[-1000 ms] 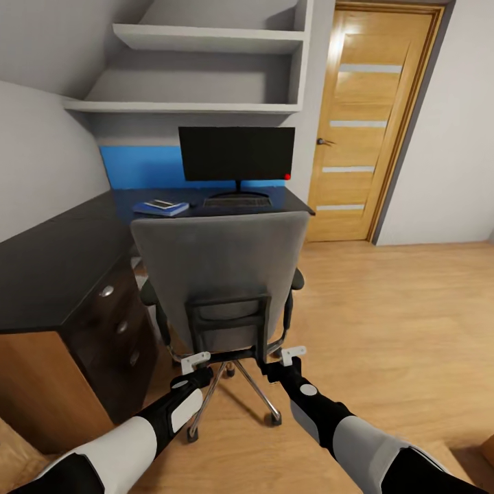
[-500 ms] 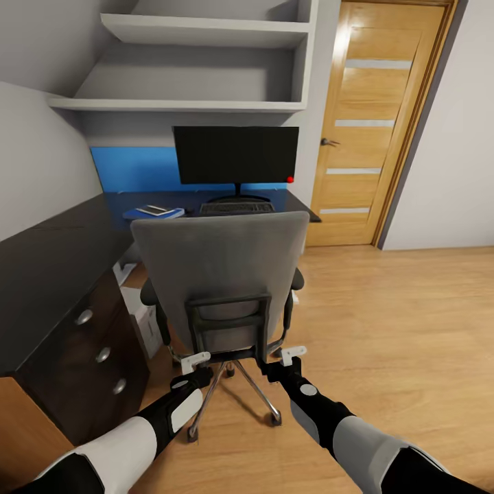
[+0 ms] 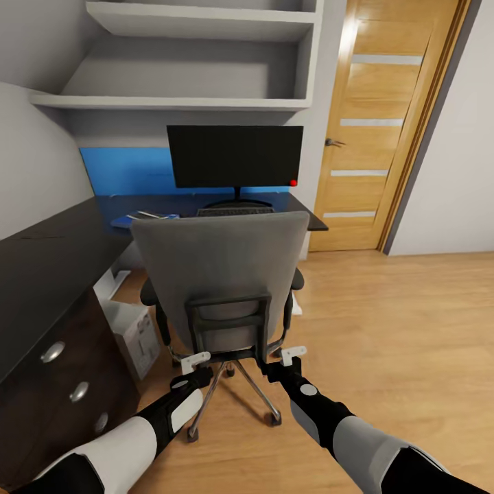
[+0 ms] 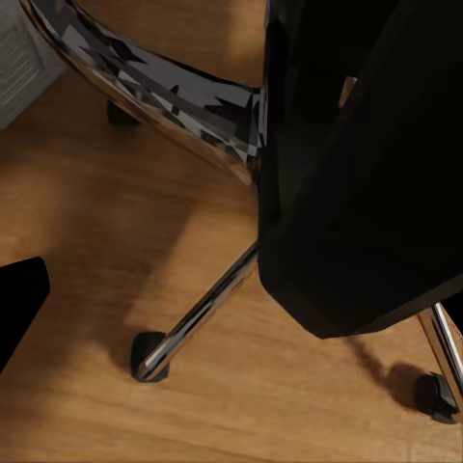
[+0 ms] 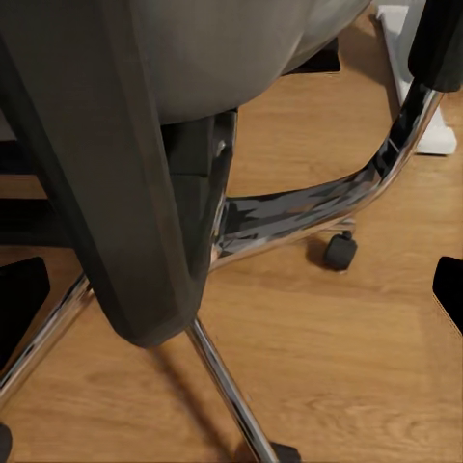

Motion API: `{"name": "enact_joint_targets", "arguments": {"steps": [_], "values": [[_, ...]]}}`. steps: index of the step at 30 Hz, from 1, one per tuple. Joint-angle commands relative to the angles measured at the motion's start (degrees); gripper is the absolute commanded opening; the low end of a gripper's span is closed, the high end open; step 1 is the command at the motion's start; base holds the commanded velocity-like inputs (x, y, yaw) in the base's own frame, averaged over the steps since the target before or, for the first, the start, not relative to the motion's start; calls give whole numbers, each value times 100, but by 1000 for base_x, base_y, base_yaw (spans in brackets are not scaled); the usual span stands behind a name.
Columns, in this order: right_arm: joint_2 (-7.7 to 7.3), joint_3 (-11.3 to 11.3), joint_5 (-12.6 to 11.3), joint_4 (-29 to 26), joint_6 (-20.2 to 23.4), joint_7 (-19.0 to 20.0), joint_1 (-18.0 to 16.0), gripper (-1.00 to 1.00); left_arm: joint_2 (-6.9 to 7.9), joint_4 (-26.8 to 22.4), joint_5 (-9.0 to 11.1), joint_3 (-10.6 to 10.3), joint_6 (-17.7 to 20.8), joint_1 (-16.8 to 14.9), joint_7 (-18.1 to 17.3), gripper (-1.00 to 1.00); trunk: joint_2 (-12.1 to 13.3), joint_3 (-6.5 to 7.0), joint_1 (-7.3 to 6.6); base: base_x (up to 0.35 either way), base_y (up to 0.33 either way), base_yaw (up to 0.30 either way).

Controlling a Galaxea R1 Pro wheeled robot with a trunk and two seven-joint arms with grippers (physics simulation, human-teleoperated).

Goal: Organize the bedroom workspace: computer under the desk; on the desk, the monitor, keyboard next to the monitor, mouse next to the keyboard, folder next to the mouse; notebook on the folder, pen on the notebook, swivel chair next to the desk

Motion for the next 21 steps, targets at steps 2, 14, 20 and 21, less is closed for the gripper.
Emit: {"name": "enact_joint_targets", "arguments": {"steps": [2, 14, 20, 21], "values": [[-2, 11, -34, 6, -25, -44, -6, 100, 5, -6, 22, -42, -20, -7, 40, 100, -2, -5, 3, 326, 0, 0], [-2, 11, 4, 7, -32, -44, -6, 100, 5, -6, 22, -33, -14, -7, 40, 100, -2, -5, 3, 322, 0, 0], [1, 11, 175, 7, -31, -52, -6, 100, 6, -6, 22, -35, -12, -7, 41, 100, -2, -5, 3, 176, 0, 0], [2, 11, 180, 7, -28, -52, -6, 100, 6, -6, 22, -34, -11, -7, 41, 100, -2, -5, 3, 34, 0, 0]]}}
